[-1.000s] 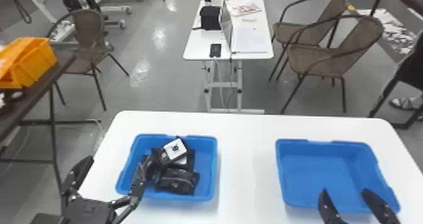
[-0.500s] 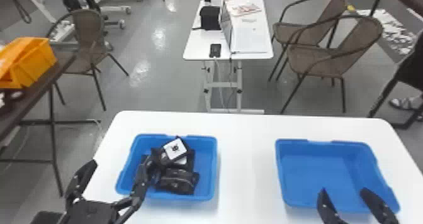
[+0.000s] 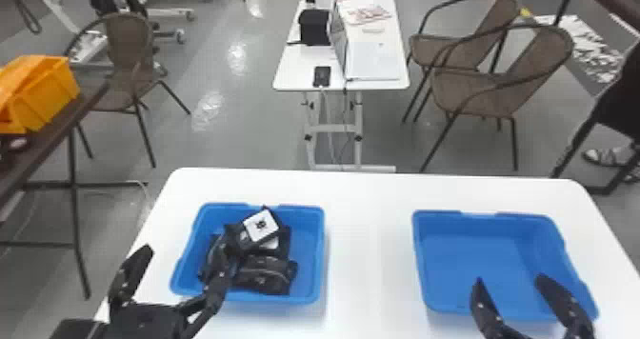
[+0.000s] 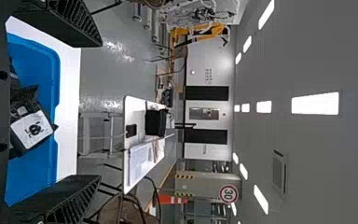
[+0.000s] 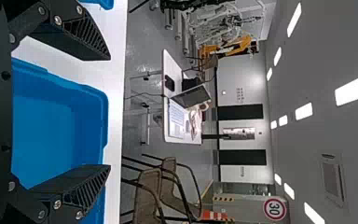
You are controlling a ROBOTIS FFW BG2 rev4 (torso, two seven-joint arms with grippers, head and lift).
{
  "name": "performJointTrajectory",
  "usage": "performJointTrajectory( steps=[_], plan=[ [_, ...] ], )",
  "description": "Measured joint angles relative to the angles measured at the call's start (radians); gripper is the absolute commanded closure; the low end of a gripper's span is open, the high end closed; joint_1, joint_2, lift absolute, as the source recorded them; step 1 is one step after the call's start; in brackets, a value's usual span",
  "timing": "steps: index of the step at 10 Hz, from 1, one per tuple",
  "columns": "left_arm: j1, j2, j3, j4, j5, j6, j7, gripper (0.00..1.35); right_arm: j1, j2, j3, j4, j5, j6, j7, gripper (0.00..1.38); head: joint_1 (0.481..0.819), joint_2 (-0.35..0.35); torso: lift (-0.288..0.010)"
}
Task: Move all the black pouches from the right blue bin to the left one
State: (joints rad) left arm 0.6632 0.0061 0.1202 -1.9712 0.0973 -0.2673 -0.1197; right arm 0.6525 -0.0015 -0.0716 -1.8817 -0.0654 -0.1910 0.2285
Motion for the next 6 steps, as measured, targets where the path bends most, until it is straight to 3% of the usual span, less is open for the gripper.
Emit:
performJointTrajectory(
  steps=[6],
  plan=[
    [-0.007, 0.014, -0.008, 0.006, 0.007, -0.005, 0.016, 0.0, -0.003, 0.0, -0.001, 0.007, -0.001, -0.001, 0.0, 0.21, 0.695, 0.077, 0.0]
  ],
)
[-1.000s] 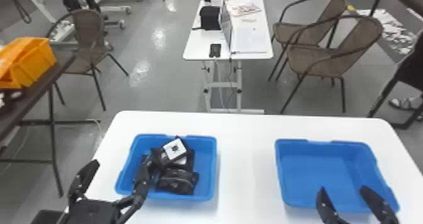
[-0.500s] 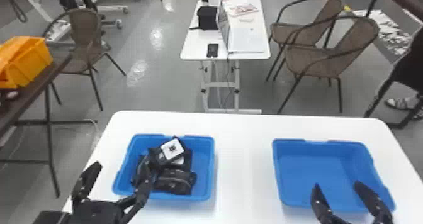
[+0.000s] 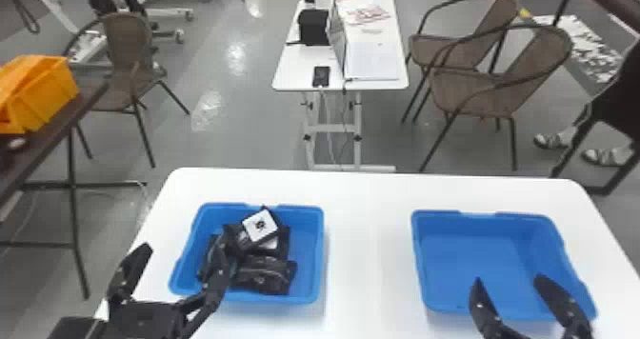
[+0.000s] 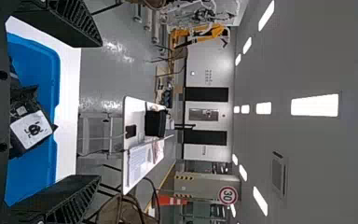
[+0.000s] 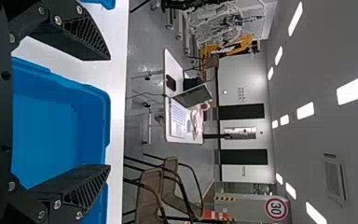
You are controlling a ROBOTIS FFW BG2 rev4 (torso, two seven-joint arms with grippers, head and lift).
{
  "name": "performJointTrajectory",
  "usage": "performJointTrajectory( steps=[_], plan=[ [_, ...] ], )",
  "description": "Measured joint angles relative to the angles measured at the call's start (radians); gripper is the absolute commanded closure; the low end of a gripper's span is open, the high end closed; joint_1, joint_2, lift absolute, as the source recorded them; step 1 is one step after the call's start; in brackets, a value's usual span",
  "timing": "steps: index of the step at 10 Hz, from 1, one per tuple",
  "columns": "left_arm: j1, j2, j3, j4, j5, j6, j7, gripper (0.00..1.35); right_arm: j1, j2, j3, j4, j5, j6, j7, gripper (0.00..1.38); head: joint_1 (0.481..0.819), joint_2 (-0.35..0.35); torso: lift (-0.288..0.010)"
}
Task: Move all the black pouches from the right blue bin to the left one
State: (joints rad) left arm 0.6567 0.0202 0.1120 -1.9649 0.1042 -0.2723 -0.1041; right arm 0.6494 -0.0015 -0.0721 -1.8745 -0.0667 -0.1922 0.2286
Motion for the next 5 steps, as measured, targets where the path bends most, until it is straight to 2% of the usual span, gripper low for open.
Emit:
performJointTrajectory(
  steps=[5],
  plan=[
    [-0.01, 0.009, -0.001, 0.01, 0.009, -0.005, 0.001, 0.0, -0.01, 0.0, 0.002, 0.0, 0.013, -0.012, -0.006, 0.21, 0.695, 0.08, 0.0]
  ],
)
